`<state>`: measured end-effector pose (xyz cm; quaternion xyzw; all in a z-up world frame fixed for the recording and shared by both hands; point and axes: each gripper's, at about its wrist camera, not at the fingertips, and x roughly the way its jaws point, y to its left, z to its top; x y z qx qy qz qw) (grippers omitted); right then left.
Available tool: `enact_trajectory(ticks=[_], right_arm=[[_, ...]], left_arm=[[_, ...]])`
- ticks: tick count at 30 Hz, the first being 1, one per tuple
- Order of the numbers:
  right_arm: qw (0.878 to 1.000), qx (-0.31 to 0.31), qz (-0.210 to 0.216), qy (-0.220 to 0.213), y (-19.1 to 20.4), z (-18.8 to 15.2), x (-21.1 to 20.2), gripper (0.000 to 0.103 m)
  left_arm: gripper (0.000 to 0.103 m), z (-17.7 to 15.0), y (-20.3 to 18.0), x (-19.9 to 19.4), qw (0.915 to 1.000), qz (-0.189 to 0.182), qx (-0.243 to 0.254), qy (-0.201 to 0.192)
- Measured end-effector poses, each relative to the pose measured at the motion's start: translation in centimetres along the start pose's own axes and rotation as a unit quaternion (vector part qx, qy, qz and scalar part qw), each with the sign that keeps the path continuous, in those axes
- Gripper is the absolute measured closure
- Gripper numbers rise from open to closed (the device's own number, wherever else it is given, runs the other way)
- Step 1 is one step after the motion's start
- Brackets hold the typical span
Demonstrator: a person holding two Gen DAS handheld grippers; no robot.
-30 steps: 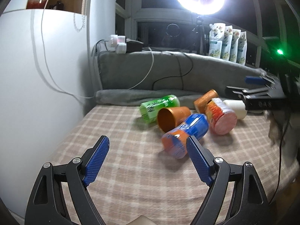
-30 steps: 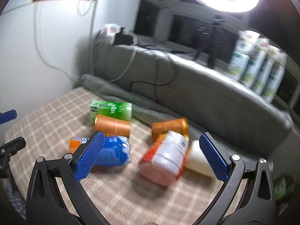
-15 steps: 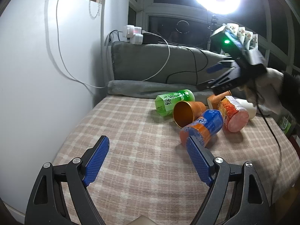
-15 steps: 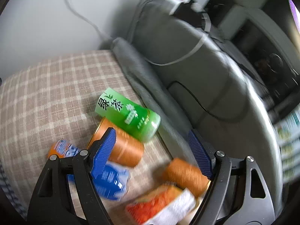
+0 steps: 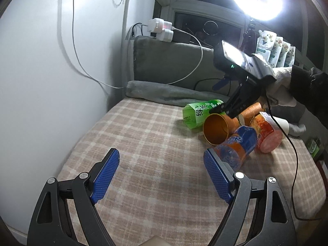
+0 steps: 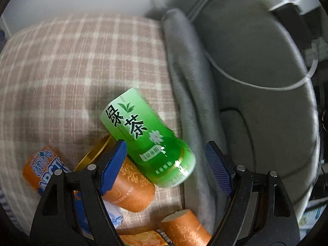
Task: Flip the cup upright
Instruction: 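Close the right gripper around the green tea bottle's body, then lift the green tea bottle with the right gripper and rotate it upright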
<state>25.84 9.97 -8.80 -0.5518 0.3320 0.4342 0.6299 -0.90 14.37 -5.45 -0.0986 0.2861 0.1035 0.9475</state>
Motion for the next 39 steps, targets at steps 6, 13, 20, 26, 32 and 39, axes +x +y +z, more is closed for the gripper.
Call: enact_trajectory(ticks=[6,13,20,26,32,39], right_arm=[[1.000,-0.001,0.022,-0.002,-1.1,1.4,1.8,0.022],[0.999,-0.001,0.041,0.001,-2.0,3.2,4.4,0.025],[0.999,0.015,0.044,-0.005,-2.7,3.2,4.7,0.039],[0.999,0.030,0.027,-0.024,-2.6,4.8,2.7,0.041],[0.997,0.038,0.001,-0.060,-2.6,7.3,0.5,0.044],[0.996,0.058,-0.015,-0.070,-2.8,9.0,-0.5,0.044]], left_arm=[[0.019,0.1,0.7,0.6,0.9999,0.007,-0.008,0.005],[0.019,0.2,1.8,1.3,0.9995,0.013,-0.026,0.011],[0.019,0.3,2.4,1.2,0.9993,0.020,-0.031,0.010],[0.019,0.4,2.4,1.1,0.9993,0.021,-0.030,0.008],[0.019,0.5,2.2,0.4,0.9995,0.019,-0.027,0.001],[0.019,0.5,1.8,-1.0,0.9995,0.024,-0.020,-0.008]])
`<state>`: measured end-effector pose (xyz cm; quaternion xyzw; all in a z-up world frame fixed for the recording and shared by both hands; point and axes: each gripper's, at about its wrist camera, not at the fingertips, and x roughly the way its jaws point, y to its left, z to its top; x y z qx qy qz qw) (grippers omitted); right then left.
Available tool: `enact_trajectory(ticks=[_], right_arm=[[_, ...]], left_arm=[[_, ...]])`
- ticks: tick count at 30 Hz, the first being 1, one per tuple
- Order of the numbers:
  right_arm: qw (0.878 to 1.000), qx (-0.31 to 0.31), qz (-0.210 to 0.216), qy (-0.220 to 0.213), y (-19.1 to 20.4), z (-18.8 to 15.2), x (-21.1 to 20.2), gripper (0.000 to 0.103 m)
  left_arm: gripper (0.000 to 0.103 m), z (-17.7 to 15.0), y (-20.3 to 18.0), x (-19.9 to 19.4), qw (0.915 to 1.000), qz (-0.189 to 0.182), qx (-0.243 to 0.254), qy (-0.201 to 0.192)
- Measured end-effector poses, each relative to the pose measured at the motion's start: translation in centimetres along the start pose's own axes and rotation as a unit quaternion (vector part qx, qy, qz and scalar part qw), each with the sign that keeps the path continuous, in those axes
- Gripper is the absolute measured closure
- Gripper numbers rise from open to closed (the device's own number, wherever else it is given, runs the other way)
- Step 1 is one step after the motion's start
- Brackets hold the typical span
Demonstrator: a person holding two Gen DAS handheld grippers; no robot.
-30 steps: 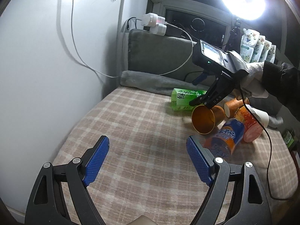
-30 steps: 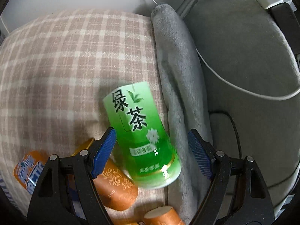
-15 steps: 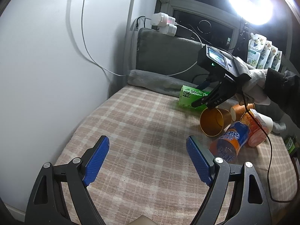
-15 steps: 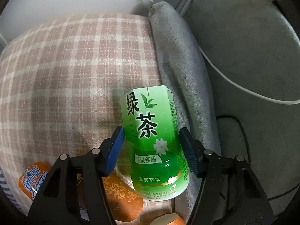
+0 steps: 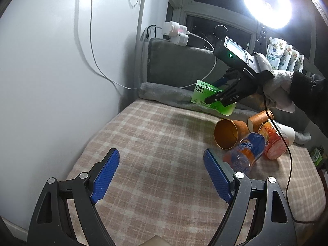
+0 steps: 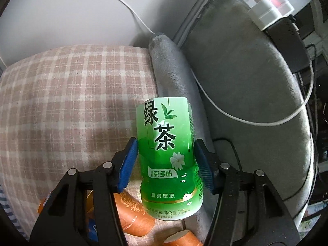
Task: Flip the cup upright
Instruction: 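Lift the green tea bottle with the right gripper and rotate it upright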
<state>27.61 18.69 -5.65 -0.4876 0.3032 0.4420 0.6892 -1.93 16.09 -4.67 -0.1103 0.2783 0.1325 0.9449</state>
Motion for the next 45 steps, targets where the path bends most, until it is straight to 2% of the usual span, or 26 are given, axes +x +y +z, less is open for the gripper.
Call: enact_trajectory(ticks=[8,14,17,18,21,25,26,27,29,34,39,41,43,45], right_arm=[[0.999,0.038,-0.012,-0.036,0.7,-0.6,-6.5,0.044],[0.995,0.085,-0.020,-0.053,2.0,-3.8,-12.1,0.044],[0.991,0.124,-0.024,-0.053,3.1,-6.0,-14.1,0.044],[0.989,0.134,-0.023,-0.054,2.9,-8.3,-15.1,0.044],[0.983,0.175,-0.021,-0.055,4.4,-11.0,-16.7,0.044],[0.968,0.244,-0.011,-0.056,6.5,-16.1,-19.0,0.044],[0.962,0.266,-0.009,-0.055,7.2,-17.0,-18.8,0.044],[0.957,0.285,-0.009,-0.055,7.1,-20.0,-20.3,0.044],[0.940,0.337,0.007,-0.050,8.3,-22.7,-20.4,0.044],[0.888,0.455,0.049,-0.045,11.1,-29.0,-19.2,0.044],[0.838,0.540,0.066,-0.051,12.2,-33.6,-18.4,0.044],[0.821,0.563,0.074,-0.054,12.2,-34.6,-18.1,0.044],[0.800,0.590,0.094,-0.055,12.3,-35.6,-17.5,0.044],[0.789,0.604,0.098,-0.058,12.5,-36.2,-16.8,0.044]], left_arm=[[0.019,0.3,-0.7,-1.5,0.9998,-0.009,0.005,-0.014],[0.019,0.0,-1.7,-2.6,0.9994,-0.025,0.015,-0.016],[0.019,-0.2,-2.4,-3.4,0.9990,-0.034,0.022,-0.019],[0.019,-0.3,-2.6,-3.7,0.9987,-0.038,0.027,-0.020],[0.019,-0.5,-3.5,-4.5,0.9978,-0.049,0.038,-0.022],[0.019,-1.0,-4.4,-5.0,0.9962,-0.075,0.043,-0.009],[0.019,-1.1,-4.7,-5.1,0.9956,-0.084,0.043,-0.004],[0.019,-1.3,-4.9,-5.1,0.9951,-0.088,0.044,0.001],[0.019,-1.6,-5.5,-5.1,0.9938,-0.101,0.045,0.011],[0.020,-2.3,-6.9,-5.0,0.9894,-0.131,0.051,0.036],[0.020,-2.6,-8.8,-3.9,0.9837,-0.158,0.052,0.069],[0.020,-2.8,-9.5,-3.6,0.9818,-0.165,0.054,0.078],[0.020,-2.9,-10.3,-3.1,0.9795,-0.172,0.053,0.090],[0.020,-2.9,-10.8,-2.7,0.9773,-0.179,0.053,0.101]])
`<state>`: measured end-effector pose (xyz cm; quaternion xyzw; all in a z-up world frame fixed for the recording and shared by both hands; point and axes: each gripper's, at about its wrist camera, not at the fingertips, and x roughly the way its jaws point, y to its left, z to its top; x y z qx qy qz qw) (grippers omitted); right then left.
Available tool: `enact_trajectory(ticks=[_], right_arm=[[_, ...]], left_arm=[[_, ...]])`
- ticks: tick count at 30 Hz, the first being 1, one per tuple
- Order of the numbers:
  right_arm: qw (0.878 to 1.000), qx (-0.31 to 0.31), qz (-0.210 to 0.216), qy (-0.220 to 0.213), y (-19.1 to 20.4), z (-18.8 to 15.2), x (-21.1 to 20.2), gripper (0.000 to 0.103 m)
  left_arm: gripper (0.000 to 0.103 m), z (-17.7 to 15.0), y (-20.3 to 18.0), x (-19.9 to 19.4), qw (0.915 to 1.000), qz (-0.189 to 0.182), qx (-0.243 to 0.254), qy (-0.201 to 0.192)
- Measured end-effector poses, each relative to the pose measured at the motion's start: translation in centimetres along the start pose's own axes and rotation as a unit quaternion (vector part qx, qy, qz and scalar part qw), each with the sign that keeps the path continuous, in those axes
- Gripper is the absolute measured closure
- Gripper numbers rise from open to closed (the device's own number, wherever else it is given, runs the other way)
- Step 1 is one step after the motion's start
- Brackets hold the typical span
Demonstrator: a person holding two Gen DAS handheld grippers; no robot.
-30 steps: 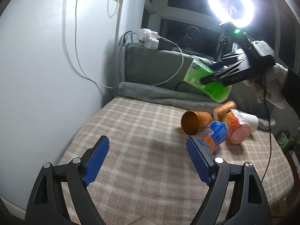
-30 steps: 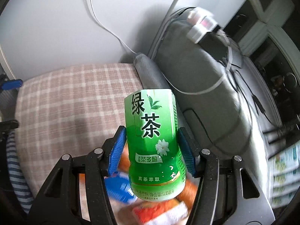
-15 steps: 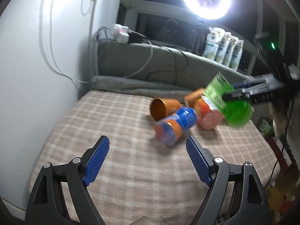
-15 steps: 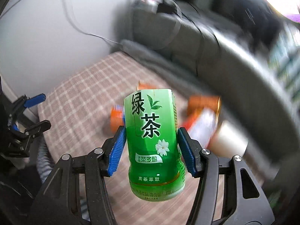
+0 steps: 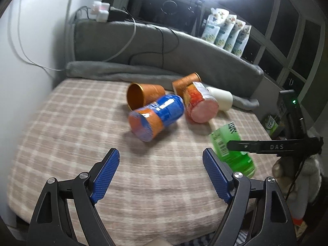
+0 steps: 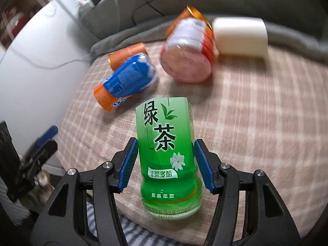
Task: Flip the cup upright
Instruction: 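Lift the green tea bottle with the right gripper and rotate it upright, then lower the green tea bottle toward the bed while the left gripper approaches it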
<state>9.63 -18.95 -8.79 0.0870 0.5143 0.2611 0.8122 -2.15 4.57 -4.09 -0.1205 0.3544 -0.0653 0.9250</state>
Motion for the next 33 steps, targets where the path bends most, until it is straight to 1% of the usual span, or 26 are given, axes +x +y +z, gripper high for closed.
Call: enact_trajectory(ticks=[5,7,9,10,11,15,19,23,25,27,30,33], right_arm=[[1.000,0.004,0.006,-0.008,-0.1,-0.4,0.2,0.042],[1.000,0.000,0.004,-0.011,-0.1,-0.1,-0.3,0.042],[1.000,-0.010,-0.001,-0.017,0.1,-0.2,-0.4,0.035],[1.000,-0.012,-0.004,-0.022,0.1,-0.3,-0.6,0.026],[0.999,-0.014,-0.005,-0.029,0.0,-0.3,-0.9,0.021],[0.999,-0.020,-0.003,-0.049,-0.1,-0.6,-2.2,0.020],[0.997,-0.017,-0.008,-0.074,-0.5,-1.7,-4.1,0.020],[0.994,-0.005,-0.019,-0.104,-1.4,-3.5,-6.8,0.020],[0.993,0.013,-0.021,-0.118,-2.3,-4.6,-8.2,0.020],[0.991,0.026,-0.022,-0.128,-3.1,-5.7,-9.4,0.020],[0.987,0.036,-0.046,-0.148,-4.1,-7.4,-11.2,0.020],[0.983,0.047,-0.072,-0.165,-5.1,-9.1,-12.5,0.020]], left_arm=[[0.020,0.3,-0.8,1.3,0.9996,-0.018,-0.005,0.021],[0.020,0.5,-1.0,1.8,0.9991,-0.027,-0.012,0.031],[0.020,0.6,-1.1,2.3,0.9986,-0.034,-0.017,0.038],[0.020,0.6,-1.1,2.5,0.9983,-0.037,-0.020,0.041],[0.020,0.6,-1.1,2.7,0.9978,-0.042,-0.024,0.045],[0.020,0.5,-1.4,3.6,0.9956,-0.058,-0.040,0.062],[0.020,0.5,-1.7,4.5,0.9907,-0.086,-0.063,0.084],[0.020,0.7,-2.6,5.8,0.9818,-0.125,-0.093,0.109],[0.020,0.8,-3.0,6.6,0.9754,-0.143,-0.113,0.124],[0.021,0.8,-3.4,7.7,0.9669,-0.161,-0.139,0.141],[0.020,0.9,-4.0,9.0,0.9601,-0.167,-0.165,0.152],[0.021,0.8,-4.1,10.3,0.9501,-0.174,-0.197,0.168]])
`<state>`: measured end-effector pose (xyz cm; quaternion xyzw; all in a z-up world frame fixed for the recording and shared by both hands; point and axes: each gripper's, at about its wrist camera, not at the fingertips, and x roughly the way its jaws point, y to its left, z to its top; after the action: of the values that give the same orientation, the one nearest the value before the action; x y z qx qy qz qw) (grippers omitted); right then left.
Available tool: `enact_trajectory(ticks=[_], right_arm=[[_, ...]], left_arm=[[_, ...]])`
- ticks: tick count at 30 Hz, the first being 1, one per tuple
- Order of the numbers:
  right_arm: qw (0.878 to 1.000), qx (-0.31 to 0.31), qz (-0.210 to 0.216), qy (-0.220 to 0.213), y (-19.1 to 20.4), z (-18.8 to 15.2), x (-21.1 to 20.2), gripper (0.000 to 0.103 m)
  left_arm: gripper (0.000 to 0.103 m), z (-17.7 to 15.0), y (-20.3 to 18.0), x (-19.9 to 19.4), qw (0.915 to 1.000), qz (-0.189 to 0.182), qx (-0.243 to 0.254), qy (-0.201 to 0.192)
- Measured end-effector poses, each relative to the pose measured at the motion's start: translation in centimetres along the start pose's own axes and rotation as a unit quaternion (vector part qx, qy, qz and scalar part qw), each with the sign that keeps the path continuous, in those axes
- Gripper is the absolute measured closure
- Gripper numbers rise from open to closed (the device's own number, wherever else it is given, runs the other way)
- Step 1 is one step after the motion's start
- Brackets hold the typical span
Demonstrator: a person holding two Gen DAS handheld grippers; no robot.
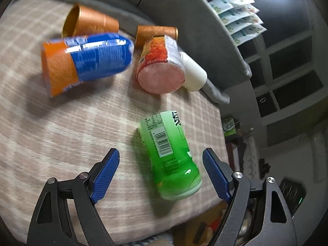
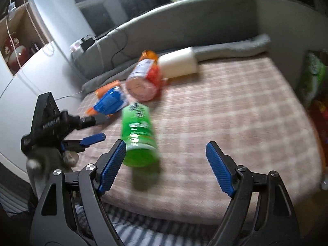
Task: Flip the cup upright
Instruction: 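Lower the green tea bottle toward the bed while the left gripper approaches it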
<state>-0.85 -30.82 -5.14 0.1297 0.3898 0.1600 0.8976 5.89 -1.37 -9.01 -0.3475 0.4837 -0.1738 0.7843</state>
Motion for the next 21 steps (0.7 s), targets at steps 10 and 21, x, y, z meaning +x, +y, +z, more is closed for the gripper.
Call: enact_trajectory(ticks=[10,21], right_arm=[[0.999,0.019,-0.023,-0.013,-2.5,-2.0,-2.0,0.020],[0.999,0.023,-0.034,-0.004,-3.3,-2.9,-1.0,0.020]], left_arm=[[0.021,0.8,0.2,2.6,0.9990,-0.004,-0.044,0.010],[0.041,0.9,0.0,4.3,0.9992,0.016,-0.030,0.019]])
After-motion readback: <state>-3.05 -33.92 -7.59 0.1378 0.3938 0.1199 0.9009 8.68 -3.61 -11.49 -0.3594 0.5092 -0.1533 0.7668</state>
